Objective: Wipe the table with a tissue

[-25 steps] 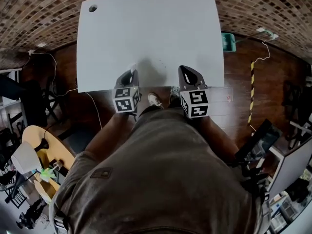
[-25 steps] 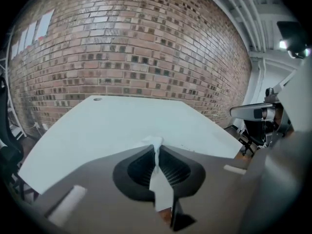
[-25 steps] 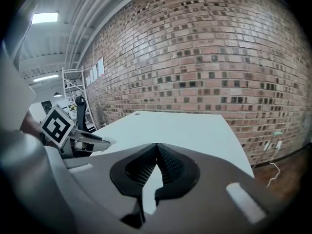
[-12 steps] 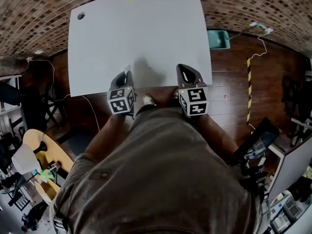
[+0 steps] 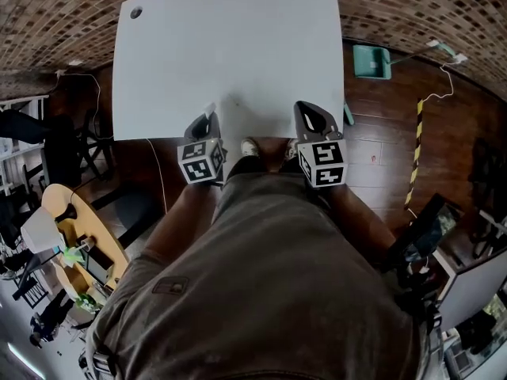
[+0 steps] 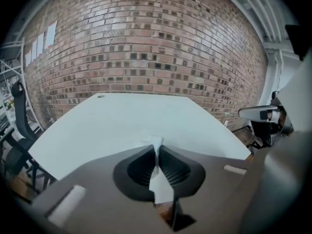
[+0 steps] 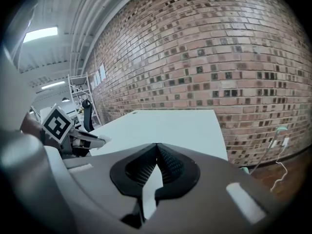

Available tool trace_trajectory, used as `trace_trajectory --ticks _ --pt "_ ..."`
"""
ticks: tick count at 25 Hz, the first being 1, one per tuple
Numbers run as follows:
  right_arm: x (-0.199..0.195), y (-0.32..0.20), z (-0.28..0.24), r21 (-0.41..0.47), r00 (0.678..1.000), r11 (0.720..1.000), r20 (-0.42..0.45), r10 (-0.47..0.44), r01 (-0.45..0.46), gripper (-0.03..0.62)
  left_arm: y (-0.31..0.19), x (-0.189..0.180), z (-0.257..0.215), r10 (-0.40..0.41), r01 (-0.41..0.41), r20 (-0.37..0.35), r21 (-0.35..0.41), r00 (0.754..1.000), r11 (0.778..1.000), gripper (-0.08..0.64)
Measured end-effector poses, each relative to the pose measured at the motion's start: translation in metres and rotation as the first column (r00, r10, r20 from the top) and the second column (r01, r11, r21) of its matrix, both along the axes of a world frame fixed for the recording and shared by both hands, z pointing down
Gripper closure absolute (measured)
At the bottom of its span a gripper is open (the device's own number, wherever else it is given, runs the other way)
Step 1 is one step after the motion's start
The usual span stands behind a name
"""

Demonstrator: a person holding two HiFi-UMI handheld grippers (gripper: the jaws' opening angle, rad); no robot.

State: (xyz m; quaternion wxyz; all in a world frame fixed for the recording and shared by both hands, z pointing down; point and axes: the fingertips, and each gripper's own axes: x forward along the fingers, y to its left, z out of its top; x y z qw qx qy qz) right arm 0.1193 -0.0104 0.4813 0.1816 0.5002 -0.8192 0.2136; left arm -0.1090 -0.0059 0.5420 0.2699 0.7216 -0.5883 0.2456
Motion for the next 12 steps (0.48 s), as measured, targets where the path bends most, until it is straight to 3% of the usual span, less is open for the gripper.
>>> trace_trajectory --ticks 12 --pt "-0.005 0.004 0.022 -0.081 0.999 0.996 -0.028 0.042 -0.044 0.578 -0.019 -0.015 0.037 0.014 -0.013 0.010 -0.074 1.000 0.997 0.535"
